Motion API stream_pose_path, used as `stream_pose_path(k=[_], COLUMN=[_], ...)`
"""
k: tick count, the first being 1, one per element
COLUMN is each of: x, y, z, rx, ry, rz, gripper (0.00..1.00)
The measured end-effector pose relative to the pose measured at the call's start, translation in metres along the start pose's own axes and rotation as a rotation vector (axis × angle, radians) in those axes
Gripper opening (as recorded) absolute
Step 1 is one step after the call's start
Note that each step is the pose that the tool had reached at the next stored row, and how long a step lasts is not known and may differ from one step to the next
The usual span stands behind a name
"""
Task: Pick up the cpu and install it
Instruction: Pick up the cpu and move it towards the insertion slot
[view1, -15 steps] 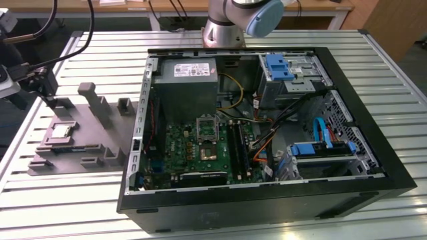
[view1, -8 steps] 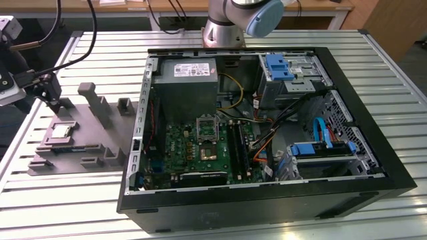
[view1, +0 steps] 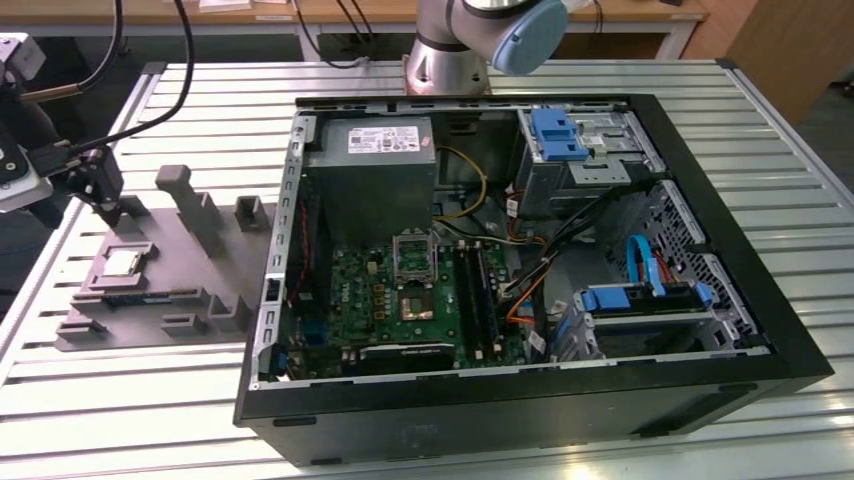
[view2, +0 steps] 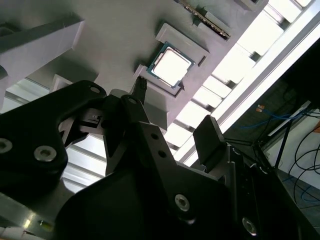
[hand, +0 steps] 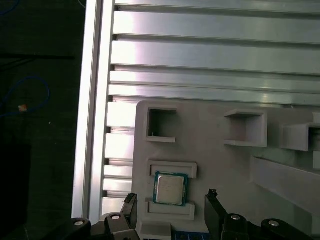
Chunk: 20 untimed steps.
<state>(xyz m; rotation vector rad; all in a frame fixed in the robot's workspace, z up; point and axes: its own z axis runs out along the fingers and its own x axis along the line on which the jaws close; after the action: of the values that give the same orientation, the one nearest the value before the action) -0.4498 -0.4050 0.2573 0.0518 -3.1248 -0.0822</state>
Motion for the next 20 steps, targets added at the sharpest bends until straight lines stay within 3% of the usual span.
stream_pose_path(k=[9,20], x=[0.0018,0.0016], y=[-0.0003,-0.0021], z=[0.0085,0.0281], rx=[0.0000,-0.0001], ry=[-0.0004,-0.0006], rz=[0.015,0.017], gripper=[0.65,0.65])
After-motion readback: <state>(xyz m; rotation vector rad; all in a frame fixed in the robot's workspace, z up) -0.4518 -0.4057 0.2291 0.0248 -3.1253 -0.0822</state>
